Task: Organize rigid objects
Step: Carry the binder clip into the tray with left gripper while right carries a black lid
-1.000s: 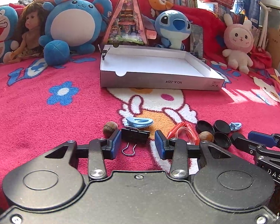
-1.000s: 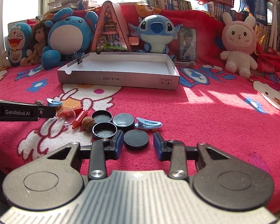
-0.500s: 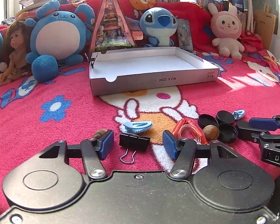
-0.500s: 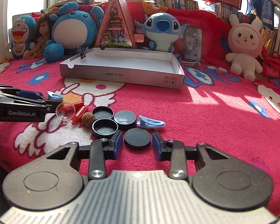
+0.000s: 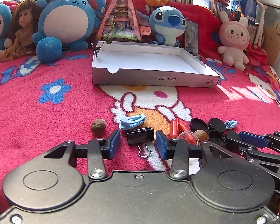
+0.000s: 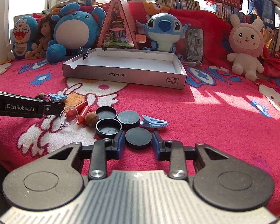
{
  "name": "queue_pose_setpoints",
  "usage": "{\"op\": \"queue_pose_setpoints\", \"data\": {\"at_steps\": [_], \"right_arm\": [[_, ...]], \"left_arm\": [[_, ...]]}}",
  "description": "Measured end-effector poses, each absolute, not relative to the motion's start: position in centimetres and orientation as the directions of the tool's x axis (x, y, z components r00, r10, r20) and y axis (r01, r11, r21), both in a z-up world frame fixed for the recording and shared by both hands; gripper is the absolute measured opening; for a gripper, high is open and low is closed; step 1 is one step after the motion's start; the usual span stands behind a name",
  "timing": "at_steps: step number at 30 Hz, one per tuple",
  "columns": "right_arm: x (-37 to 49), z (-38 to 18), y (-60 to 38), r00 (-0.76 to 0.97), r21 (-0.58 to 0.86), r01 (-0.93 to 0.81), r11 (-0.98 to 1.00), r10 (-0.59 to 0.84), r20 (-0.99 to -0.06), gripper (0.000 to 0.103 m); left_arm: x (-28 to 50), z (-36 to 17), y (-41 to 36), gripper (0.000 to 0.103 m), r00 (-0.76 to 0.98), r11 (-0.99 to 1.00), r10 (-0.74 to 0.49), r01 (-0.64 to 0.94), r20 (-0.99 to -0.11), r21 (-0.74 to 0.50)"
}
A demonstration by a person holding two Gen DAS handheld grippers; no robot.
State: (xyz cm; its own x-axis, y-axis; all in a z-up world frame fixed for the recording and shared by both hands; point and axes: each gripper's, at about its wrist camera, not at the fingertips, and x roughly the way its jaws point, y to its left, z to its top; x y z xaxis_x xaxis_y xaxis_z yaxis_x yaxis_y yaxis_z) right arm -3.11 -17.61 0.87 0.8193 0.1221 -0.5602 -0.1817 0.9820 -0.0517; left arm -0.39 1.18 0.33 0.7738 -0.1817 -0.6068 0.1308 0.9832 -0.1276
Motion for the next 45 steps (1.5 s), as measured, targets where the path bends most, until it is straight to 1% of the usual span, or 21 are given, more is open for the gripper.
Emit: {"op": "queue_pose_setpoints", "data": {"at_steps": [1, 2, 3, 10, 17, 20, 23, 25, 28, 32, 35, 39, 42, 45], "right_arm": [[-3.1, 0.9, -17.6, 0.819, -0.05, -0.181, 0.982, 0.123, -0.56, 0.038], [-3.2, 0.9, -17.6, 0.82, -0.049, -0.181, 0.982, 0.123, -0.56, 0.038], [-3.2, 0.9, -17.5, 0.821, -0.049, -0.18, 0.982, 0.123, -0.558, 0.037], [-3.4, 1.7, -17.8, 0.835, -0.041, -0.168, 0.985, 0.12, -0.538, 0.037], [-2.2, 2.8, -18.5, 0.831, 0.004, -0.163, 0.987, 0.14, -0.538, 0.037], [-0.7, 3.6, -19.2, 0.82, 0.055, -0.167, 0.984, 0.169, -0.547, 0.037], [1.3, 4.6, -19.9, 0.811, 0.094, -0.167, 0.981, 0.191, -0.553, 0.037], [2.8, 5.2, -20.2, 0.808, 0.111, -0.164, 0.98, 0.198, -0.555, 0.037], [5.3, 6.1, -20.7, 0.802, 0.133, -0.158, 0.978, 0.206, -0.561, 0.037], [8.6, 7.5, -21.3, 0.811, 0.123, -0.151, 0.981, 0.194, -0.553, 0.037], [11.0, 8.5, -21.8, 0.809, 0.133, -0.138, 0.981, 0.189, -0.556, 0.037], [14.0, 9.0, -22.1, 0.784, 0.142, -0.148, 0.979, 0.204, -0.586, 0.037], [16.7, 9.2, -22.0, 0.753, 0.161, -0.17, 0.972, 0.233, -0.616, 0.037], [19.4, 9.2, -21.7, 0.72, 0.157, -0.147, 0.977, 0.215, -0.66, 0.037]], "left_arm": [[-0.2, 0.3, 1.0, 0.039, 0.775, 0.986, -0.167, 0.115, -0.609, -0.123], [-0.2, 0.2, 0.9, 0.034, 0.779, 0.988, -0.152, 0.101, -0.609, -0.118], [-0.1, 0.2, 0.7, 0.033, 0.782, 0.99, -0.139, 0.09, -0.608, -0.11], [-1.0, 1.3, 0.9, 0.032, 0.785, 0.99, -0.142, 0.101, -0.603, -0.102], [-0.9, 4.1, 1.8, 0.032, 0.813, 0.985, -0.172, 0.129, -0.557, -0.115], [0.6, 5.6, 2.1, 0.032, 0.824, 0.984, -0.177, 0.149, -0.538, -0.096], [2.6, 7.0, 2.6, 0.032, 0.814, 0.976, -0.218, 0.165, -0.538, -0.145], [4.1, 7.7, 2.6, 0.032, 0.815, 0.973, -0.227, 0.17, -0.534, -0.156], [6.0, 8.6, 2.3, 0.032, 0.821, 0.974, -0.225, 0.179, -0.525, -0.138], [9.3, 9.7, 1.6, 0.032, 0.818, 0.968, -0.251, 0.202, -0.517, -0.15], [12.1, 10.2, 1.1, 0.032, 0.81, 0.967, -0.255, 0.205, -0.528, -0.152], [15.9, 9.7, 0.8, 0.032, 0.8, 0.971, -0.237, 0.19, -0.552, -0.142], [18.7, 8.3, 0.2, 0.032, 0.767, 0.976, -0.216, 0.188, -0.604, -0.11], [21.1, 7.0, 0.2, 0.032, 0.723, 0.977, -0.214, 0.17, -0.657, -0.131]]}}
